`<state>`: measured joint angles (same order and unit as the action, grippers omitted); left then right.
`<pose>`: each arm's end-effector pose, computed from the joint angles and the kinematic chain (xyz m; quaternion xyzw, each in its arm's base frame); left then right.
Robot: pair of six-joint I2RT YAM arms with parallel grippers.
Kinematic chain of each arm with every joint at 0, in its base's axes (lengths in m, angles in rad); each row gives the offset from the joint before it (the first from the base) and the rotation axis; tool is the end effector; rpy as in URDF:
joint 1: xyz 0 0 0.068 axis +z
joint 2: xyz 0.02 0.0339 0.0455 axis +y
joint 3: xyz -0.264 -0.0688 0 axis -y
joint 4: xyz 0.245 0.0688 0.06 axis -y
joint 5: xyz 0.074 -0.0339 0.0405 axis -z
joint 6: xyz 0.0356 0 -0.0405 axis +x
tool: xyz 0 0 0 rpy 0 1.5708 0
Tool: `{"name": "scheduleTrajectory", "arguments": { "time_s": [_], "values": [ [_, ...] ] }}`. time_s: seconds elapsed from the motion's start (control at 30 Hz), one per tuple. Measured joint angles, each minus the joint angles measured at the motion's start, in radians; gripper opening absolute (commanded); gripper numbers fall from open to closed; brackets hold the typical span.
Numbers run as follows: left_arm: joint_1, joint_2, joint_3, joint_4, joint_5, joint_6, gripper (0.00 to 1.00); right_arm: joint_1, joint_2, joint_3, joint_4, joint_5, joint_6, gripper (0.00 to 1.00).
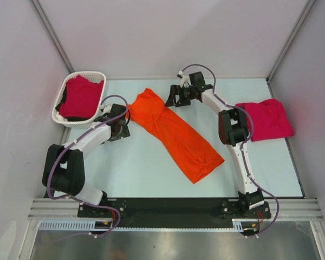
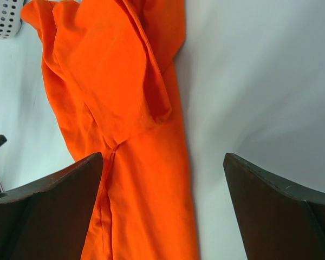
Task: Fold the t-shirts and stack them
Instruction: Rotate the tshirt 90 degrees
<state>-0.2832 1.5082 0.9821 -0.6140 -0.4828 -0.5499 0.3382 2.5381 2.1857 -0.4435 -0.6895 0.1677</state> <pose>0.2826 -0.0650 0.2099 -0.1767 0.9334 0.1296 0.2842 0.5198 0.2068 0.1626 -0.2014 0.8574 0.3919 0.2660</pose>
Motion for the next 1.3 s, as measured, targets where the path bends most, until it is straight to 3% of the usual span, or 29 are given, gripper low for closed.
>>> {"name": "scheduleTrajectory", "arguments": {
  "time_s": [0.37, 0.77, 0.8, 0.83, 0.87, 0.9, 0.93, 1.3],
  "values": [
    [-0.006, 0.004, -0.008, -0.011, -0.003, -0.005, 1.0, 0.027, 0.116, 0.124, 0.094, -0.055, 0.063, 0.99],
    [-0.019, 0.011, -0.008, -0.047, -0.011, -0.025, 1.0, 0.095, 0.197, 0.254, 0.093, -0.051, 0.056, 0.9],
    [-0.019, 0.011, -0.008, -0.049, -0.012, -0.026, 1.0, 0.102, 0.201, 0.264, 0.084, -0.048, 0.044, 0.8],
    [-0.019, 0.011, -0.008, -0.051, -0.013, -0.026, 1.0, 0.109, 0.203, 0.27, 0.074, -0.039, 0.035, 0.63],
    [-0.019, 0.011, -0.008, -0.053, -0.015, -0.026, 1.0, 0.117, 0.203, 0.276, 0.062, -0.025, 0.022, 0.38],
    [-0.02, 0.011, -0.008, -0.055, -0.017, -0.026, 0.99, 0.125, 0.204, 0.277, 0.047, -0.008, 0.011, 0.06],
    [-0.02, 0.011, -0.008, -0.056, -0.019, -0.026, 1.0, 0.132, 0.208, 0.278, 0.031, 0.01, 0.003, 0.0],
    [-0.025, 0.008, -0.005, -0.091, -0.03, -0.028, 1.0, 0.135, 0.231, 0.302, -0.018, 0.082, 0.065, 0.0]
  ]
}}
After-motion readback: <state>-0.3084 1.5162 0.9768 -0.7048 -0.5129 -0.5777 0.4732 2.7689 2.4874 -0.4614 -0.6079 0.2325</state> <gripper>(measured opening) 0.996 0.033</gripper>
